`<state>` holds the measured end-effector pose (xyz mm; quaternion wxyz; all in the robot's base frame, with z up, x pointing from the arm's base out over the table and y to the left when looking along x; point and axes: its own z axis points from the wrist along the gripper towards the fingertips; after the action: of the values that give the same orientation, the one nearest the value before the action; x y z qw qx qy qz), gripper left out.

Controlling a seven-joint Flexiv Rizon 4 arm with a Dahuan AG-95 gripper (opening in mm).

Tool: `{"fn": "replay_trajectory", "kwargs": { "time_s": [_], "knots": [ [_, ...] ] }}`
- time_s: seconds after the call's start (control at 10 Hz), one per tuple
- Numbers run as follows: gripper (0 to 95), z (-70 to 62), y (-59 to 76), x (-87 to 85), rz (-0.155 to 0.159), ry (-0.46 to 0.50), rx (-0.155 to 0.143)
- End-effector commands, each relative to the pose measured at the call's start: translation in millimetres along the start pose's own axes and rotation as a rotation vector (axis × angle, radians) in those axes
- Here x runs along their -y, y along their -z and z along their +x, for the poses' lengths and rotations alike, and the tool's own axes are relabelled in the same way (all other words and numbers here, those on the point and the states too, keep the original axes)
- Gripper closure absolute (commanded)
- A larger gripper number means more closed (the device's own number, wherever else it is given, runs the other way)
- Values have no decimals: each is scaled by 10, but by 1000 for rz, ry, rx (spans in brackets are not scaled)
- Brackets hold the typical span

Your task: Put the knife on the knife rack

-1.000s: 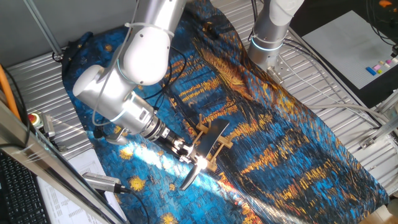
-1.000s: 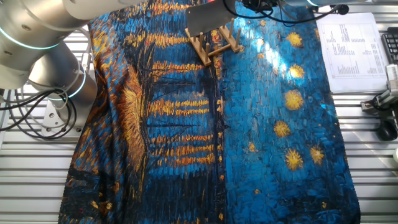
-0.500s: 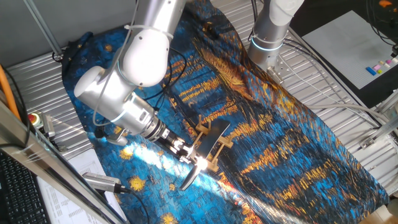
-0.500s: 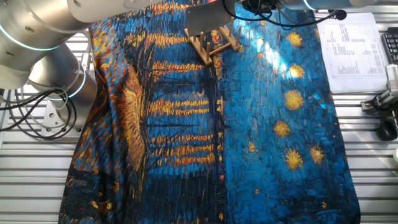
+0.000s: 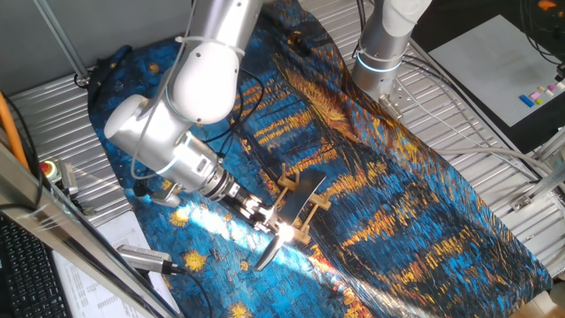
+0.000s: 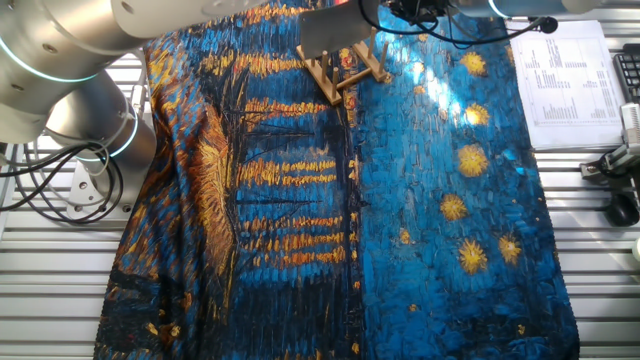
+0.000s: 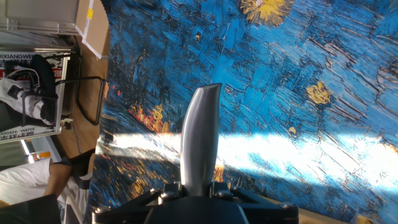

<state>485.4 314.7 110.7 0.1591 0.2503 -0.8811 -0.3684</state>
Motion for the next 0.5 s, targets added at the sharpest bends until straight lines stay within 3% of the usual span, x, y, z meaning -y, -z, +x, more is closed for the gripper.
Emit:
{"fn": "replay_trajectory", "kwargs": {
  "time_s": [0.1, 0.5],
  "knots": [
    [950, -10, 0, 17, -3, 2, -2],
    [950, 12, 34, 63, -20, 2, 1]
  ]
}}
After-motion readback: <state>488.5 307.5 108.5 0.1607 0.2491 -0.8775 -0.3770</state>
